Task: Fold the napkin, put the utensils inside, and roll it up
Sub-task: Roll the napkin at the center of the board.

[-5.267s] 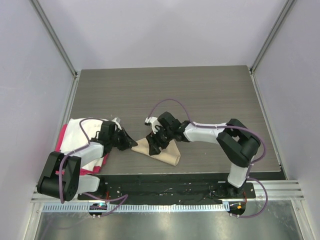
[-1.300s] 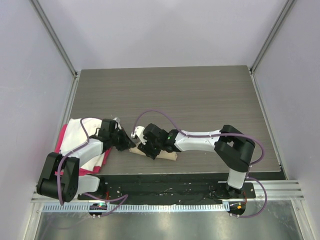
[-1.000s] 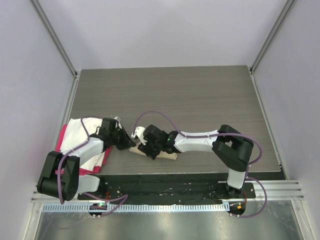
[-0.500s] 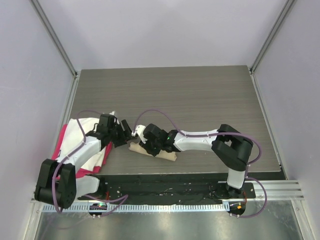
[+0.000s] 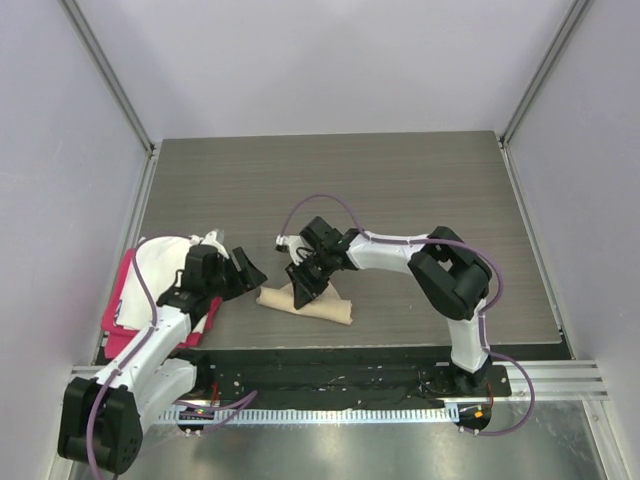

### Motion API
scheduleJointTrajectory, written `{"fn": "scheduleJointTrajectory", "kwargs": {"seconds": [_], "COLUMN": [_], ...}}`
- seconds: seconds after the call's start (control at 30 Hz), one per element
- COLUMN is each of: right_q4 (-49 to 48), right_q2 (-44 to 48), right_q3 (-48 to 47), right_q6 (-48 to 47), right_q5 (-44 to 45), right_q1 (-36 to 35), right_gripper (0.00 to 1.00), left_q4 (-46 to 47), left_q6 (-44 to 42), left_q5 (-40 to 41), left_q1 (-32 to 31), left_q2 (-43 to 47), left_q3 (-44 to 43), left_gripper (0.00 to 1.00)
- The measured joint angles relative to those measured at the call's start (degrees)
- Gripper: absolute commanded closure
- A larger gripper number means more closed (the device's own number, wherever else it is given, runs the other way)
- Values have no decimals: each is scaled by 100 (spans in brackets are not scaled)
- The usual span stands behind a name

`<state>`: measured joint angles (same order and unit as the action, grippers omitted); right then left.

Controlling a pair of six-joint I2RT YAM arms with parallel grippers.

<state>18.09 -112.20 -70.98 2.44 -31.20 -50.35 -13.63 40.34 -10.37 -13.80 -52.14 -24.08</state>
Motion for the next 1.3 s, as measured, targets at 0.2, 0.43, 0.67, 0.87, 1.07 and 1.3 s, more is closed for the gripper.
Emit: {"fn": "scheduleJointTrajectory", "kwargs": {"seconds": [0.2,0.43,0.67,0.87,1.07,1.3], "right_q4": [308,498,603,678,802,599], "right_q2": [-426,-826,-1034,-1038,-442,966], "right_q3": [-269,-505,-645,-680,-612,-153], "right_q6": [249,527,645,710,621,116], "right_q5": [-1080,-1810,-2142,-2094,-1137,396], "right_q1": [302,575,691,737,706,293], "right_gripper": [81,81,80,65,39,31], "left_q4": [470,1108,1895,2142,1672,990], "left_q6": [92,192,498,605,597,566], "left_q5": [-299,-721,-1091,-1268,-1211,-1248], "left_q1": [0,0,0,0,0,0], "left_q2": [-31,-514,-997,-1156,-1462,-2135], "left_q3": [378,529,855,870,472,-164], "left_gripper": [39,46,72,100,100,100]}}
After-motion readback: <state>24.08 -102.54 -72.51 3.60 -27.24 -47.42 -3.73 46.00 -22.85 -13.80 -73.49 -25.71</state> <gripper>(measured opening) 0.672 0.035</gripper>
